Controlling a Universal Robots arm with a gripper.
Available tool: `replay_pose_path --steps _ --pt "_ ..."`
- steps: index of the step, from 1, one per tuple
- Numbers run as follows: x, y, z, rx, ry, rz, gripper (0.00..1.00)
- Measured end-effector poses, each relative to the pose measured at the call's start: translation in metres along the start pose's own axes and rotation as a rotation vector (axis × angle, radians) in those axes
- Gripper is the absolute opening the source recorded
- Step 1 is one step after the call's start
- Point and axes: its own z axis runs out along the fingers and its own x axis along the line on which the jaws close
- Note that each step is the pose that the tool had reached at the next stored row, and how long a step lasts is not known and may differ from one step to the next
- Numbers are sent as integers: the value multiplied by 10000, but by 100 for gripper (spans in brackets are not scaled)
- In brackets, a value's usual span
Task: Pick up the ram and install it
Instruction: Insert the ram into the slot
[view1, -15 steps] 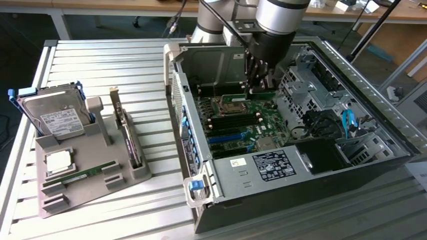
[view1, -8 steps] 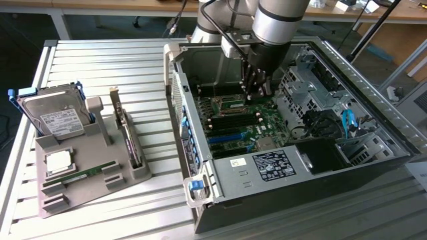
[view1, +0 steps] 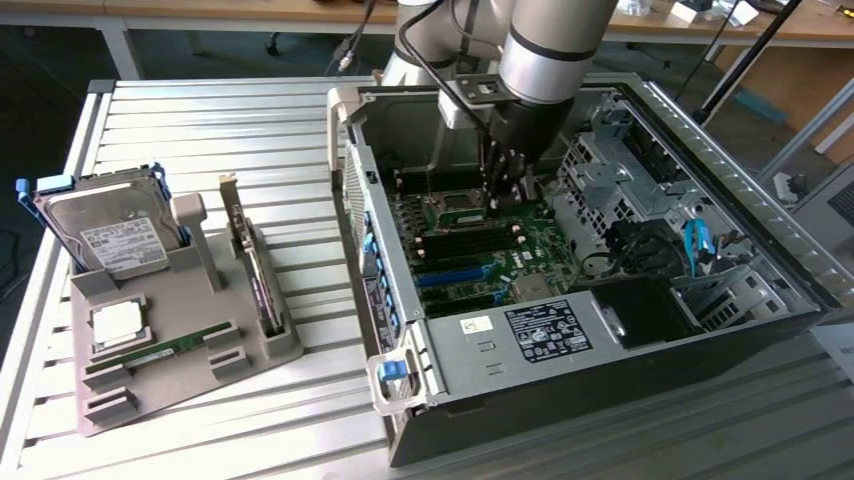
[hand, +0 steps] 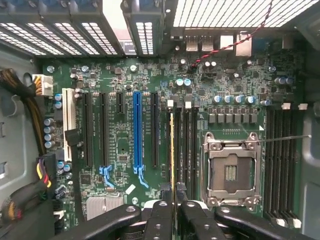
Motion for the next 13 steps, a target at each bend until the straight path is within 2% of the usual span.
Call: replay_pose_path --steps 13 --pt "-7 22 290 0 1 0 13"
